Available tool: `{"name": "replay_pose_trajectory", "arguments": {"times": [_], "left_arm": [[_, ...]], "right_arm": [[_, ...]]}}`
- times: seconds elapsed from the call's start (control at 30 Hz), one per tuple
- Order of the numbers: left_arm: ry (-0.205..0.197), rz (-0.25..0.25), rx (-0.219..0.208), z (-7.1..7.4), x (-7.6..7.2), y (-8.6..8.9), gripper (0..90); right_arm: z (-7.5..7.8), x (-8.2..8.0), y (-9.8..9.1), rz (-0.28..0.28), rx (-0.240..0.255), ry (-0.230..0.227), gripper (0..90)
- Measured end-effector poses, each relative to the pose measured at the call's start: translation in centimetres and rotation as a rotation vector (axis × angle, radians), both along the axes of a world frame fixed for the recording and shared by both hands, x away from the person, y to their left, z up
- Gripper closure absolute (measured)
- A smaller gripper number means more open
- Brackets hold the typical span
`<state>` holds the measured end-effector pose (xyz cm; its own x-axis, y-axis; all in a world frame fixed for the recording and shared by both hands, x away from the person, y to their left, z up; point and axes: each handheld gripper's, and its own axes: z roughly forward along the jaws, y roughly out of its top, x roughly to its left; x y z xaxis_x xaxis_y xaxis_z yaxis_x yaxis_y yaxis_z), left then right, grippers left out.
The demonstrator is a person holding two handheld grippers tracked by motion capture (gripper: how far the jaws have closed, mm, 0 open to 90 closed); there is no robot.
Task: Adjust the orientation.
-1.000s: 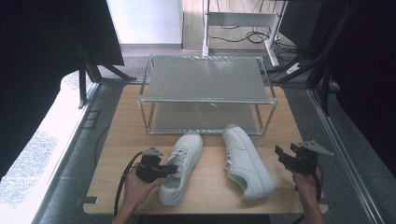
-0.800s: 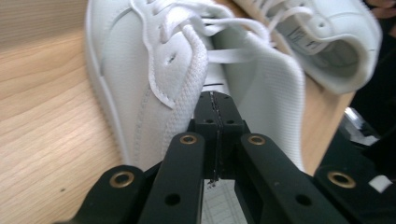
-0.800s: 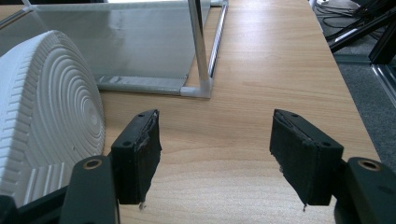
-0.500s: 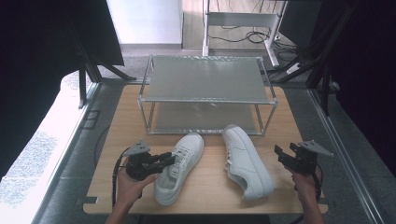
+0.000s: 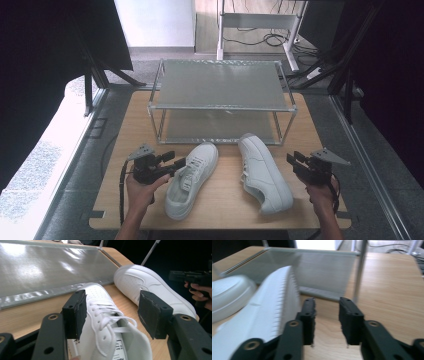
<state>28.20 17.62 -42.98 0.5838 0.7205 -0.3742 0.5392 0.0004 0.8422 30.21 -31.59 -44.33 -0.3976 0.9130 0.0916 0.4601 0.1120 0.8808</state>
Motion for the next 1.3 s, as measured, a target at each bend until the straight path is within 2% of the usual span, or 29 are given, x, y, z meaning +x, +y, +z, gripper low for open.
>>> {"name": "replay_pose_trajectory", "arguments": {"times": [0.13,0.23,0.27,0.3,0.37,0.47,0.5,0.57,0.67,0.73,0.8,0.87,0.93,1.0,1.07,1.3], "left_arm": [[0.006,-0.002,0.002,0.0,-0.1,0.5,38.8],[0.01,-0.017,-0.003,0.0,-0.1,0.6,37.5],[0.01,-0.017,-0.003,0.0,-0.1,0.6,37.4],[0.013,-0.023,-0.001,0.0,0.0,0.5,37.3],[0.017,-0.029,0.004,-0.1,0.0,0.4,37.1],[0.022,-0.03,0.01,-0.2,0.1,0.4,37.1],[0.025,-0.029,0.009,-0.3,0.1,0.5,37.0],[0.033,-0.029,0.009,-0.3,0.1,0.7,37.1],[0.041,-0.037,0.012,-0.3,0.1,0.8,37.0],[0.047,-0.04,0.019,-0.3,0.1,0.7,36.6],[0.054,-0.043,0.026,-0.4,0.2,0.7,36.4],[0.063,-0.048,0.032,-0.5,0.2,0.6,36.2],[0.081,-0.056,0.039,-0.5,0.2,0.5,36.2],[0.096,-0.067,0.052,-0.5,0.2,0.4,36.2],[0.099,-0.068,0.056,-0.5,0.2,0.4,36.2],[0.109,-0.071,0.069,-0.6,0.2,0.3,36.3]], "right_arm": [[0.6,-0.6,1.3,0.074,-0.028,-0.008,81.0],[1.2,-1.2,2.6,0.13,-0.036,-0.019,85.5],[1.2,-1.2,2.6,0.13,-0.036,-0.019,85.5],[1.3,-1.6,3.7,0.174,-0.06,-0.024,87.0],[1.3,-2.1,4.9,0.217,-0.089,-0.019,88.3],[1.1,-2.3,5.8,0.243,-0.113,-0.015,88.6],[0.8,-2.6,7.0,0.27,-0.144,-0.003,88.3],[0.4,-2.9,8.0,0.285,-0.16,0.005,85.1],[0.0,-3.3,9.2,0.312,-0.198,0.008,85.1],[-0.1,-3.4,9.6,0.324,-0.204,0.012,86.1],[-0.3,-3.7,10.6,0.352,-0.239,0.02,89.8],[-0.5,-3.8,10.8,0.364,-0.248,0.023,90.0],[-0.6,-3.9,11.3,0.367,-0.278,0.022,90.0],[-0.7,-4.0,11.4,0.38,-0.269,0.029,90.0],[-0.7,-4.1,11.6,0.393,-0.271,0.036,90.0],[-1.1,-4.5,12.6,0.438,-0.339,0.053,90.0]]}}
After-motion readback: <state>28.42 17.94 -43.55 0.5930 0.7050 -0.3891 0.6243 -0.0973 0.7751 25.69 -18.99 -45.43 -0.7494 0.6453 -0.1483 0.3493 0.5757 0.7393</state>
